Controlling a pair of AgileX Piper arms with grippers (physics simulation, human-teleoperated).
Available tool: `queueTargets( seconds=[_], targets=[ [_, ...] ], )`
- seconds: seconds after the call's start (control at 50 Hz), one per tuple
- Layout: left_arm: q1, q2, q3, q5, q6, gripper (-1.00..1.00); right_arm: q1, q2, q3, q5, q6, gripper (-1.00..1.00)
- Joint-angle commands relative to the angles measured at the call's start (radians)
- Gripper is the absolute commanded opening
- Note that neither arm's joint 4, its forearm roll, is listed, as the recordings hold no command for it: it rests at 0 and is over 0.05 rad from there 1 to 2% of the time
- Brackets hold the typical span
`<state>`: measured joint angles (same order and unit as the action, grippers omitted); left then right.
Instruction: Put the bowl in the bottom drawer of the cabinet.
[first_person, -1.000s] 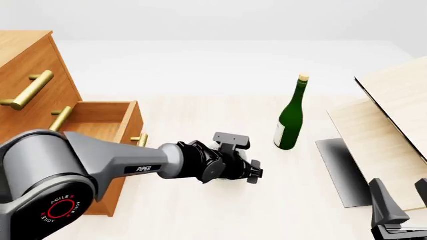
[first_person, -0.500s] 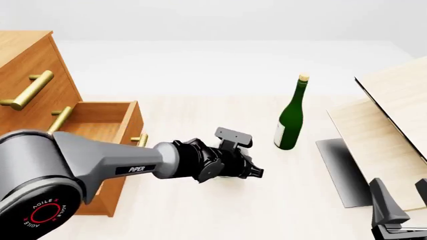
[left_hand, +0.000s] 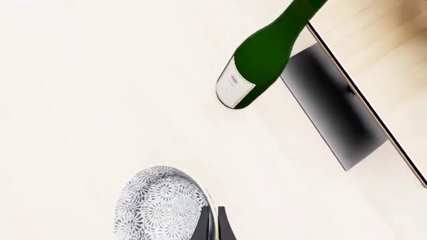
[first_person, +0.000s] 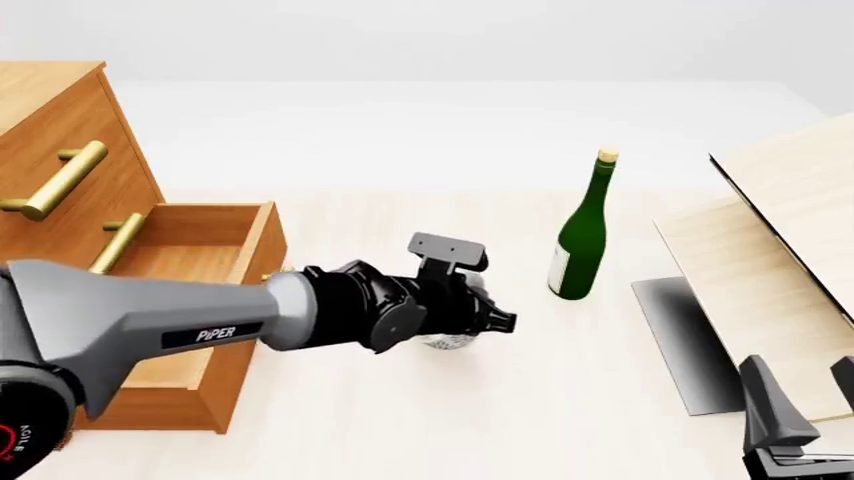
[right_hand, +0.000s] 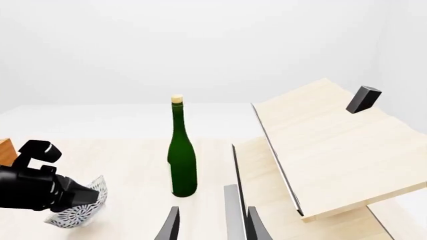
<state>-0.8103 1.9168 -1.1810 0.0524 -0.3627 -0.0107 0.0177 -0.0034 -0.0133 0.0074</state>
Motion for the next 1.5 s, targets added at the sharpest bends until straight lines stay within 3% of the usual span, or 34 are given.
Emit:
queueTargets(
  seconds=[0.02,0.56,0.9,1.5],
  targets=[
    [0.027,-0.081,0.026,-0.005,0.041,-1.0,0.0,0.0,-0.001,0.001,0.0,1.0],
    [0.058,-0.243,0.062,0.016,0.085,-1.0,-0.001,-0.008,0.0,0.007,0.0,1.0],
    [0.102,-0.384,0.153,-0.012,0.098,-1.0,-0.001,-0.009,0.001,0.008,0.0,1.0],
    [0.256,-0.593,0.248,0.047,0.157,-1.0,-0.001,-0.009,0.001,0.008,0.0,1.0]
  ],
)
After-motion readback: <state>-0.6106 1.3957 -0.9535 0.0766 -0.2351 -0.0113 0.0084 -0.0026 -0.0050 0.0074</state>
